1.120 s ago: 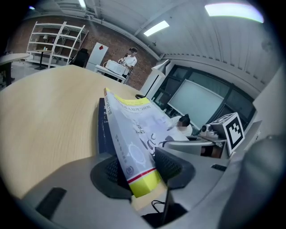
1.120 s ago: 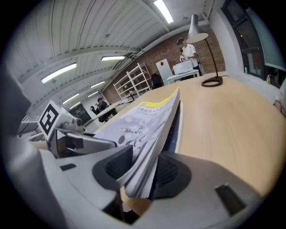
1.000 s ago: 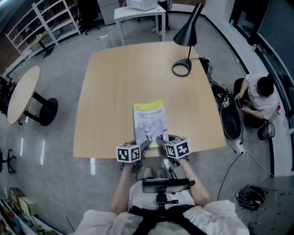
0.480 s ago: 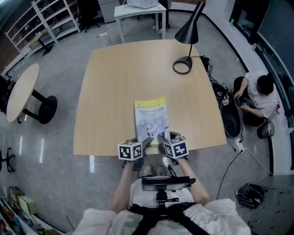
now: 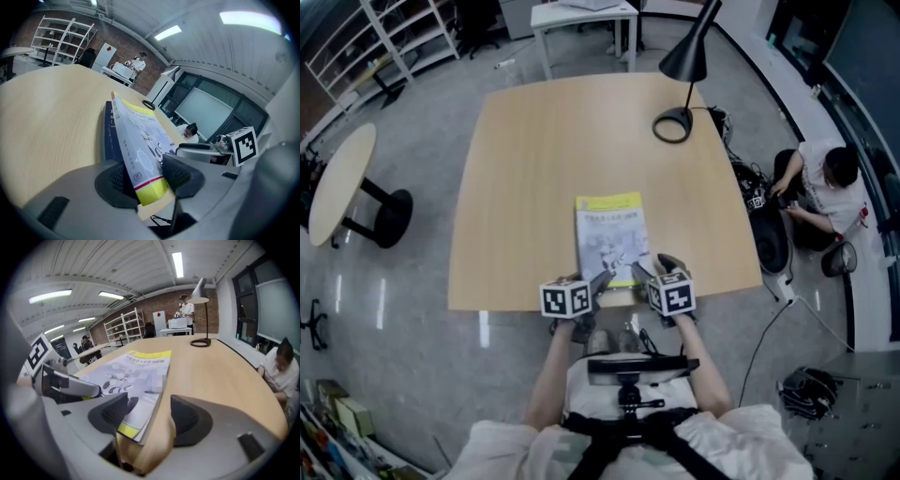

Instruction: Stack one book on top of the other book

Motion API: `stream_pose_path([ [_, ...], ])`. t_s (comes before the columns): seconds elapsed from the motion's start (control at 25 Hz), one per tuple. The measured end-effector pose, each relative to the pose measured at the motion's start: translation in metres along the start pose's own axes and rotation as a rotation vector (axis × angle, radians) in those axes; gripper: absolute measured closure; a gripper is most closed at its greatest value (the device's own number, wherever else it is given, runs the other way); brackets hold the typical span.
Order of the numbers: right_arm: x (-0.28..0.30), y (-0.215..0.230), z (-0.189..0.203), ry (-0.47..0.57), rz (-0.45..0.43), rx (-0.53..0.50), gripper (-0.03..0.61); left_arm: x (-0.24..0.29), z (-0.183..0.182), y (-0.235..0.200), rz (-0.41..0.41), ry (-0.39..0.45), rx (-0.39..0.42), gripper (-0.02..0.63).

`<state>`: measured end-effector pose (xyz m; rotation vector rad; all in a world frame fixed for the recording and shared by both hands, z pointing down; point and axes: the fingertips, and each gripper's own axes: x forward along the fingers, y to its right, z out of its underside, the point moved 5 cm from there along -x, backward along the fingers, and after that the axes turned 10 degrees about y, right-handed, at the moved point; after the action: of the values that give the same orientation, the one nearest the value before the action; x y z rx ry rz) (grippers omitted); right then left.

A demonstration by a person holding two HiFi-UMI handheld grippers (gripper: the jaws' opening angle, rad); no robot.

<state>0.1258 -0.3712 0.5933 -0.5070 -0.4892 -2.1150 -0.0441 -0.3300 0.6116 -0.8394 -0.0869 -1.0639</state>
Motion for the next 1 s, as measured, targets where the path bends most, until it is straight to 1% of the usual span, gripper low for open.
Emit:
stream_pose_path([
  [0.08,-0.006,0.005,-0.012,0.051,-0.012,0.067,0.278,0.001,0.0,0.0,-0.001,0.001,0.001,0.442],
  [0.16,-0.008,0.001,-0.023,0.099,-0.075,0.134,0.278,0.001,0.001,-0.001,0.0,0.001,0.002,0.442],
  [0.2,-0.008,-0.003,-0.028,0.113,-0.108,0.163,0.316,0.002,0.001,-0.001,0.003,0.0,0.003,0.442],
  [0.28,-0.011,-0.01,-0.035,0.145,-0.131,0.217,0.505,0.002,0.001,-0.001,0.008,-0.001,0.003,0.442],
  [0.32,-0.011,-0.015,-0.038,0.155,-0.126,0.239,0.578,0.002,0.002,-0.001,0.008,-0.001,0.003,0.442],
  [0.36,-0.011,-0.02,-0.039,0.153,-0.124,0.247,0.578,0.001,0.002,-0.001,0.007,-0.001,0.002,0.442],
  [0.44,-0.008,-0.033,-0.036,0.118,-0.13,0.216,0.578,0.001,0.001,0.0,0.004,-0.001,0.001,0.442],
  [0.6,0.005,-0.054,-0.018,-0.005,-0.128,0.115,0.578,0.002,0.001,0.0,0.001,0.001,0.002,0.442],
  [0.72,0.016,-0.055,0.0,-0.083,-0.114,0.078,0.578,0.003,0.001,0.0,-0.006,-0.013,0.009,0.442],
  [0.88,0.018,-0.054,0.001,-0.096,-0.114,0.103,0.578,0.002,0.0,0.001,-0.028,-0.034,0.03,0.442],
  [1.0,0.018,-0.053,0.001,-0.089,-0.104,0.094,0.578,0.003,0.0,0.002,-0.037,-0.039,0.037,0.442],
])
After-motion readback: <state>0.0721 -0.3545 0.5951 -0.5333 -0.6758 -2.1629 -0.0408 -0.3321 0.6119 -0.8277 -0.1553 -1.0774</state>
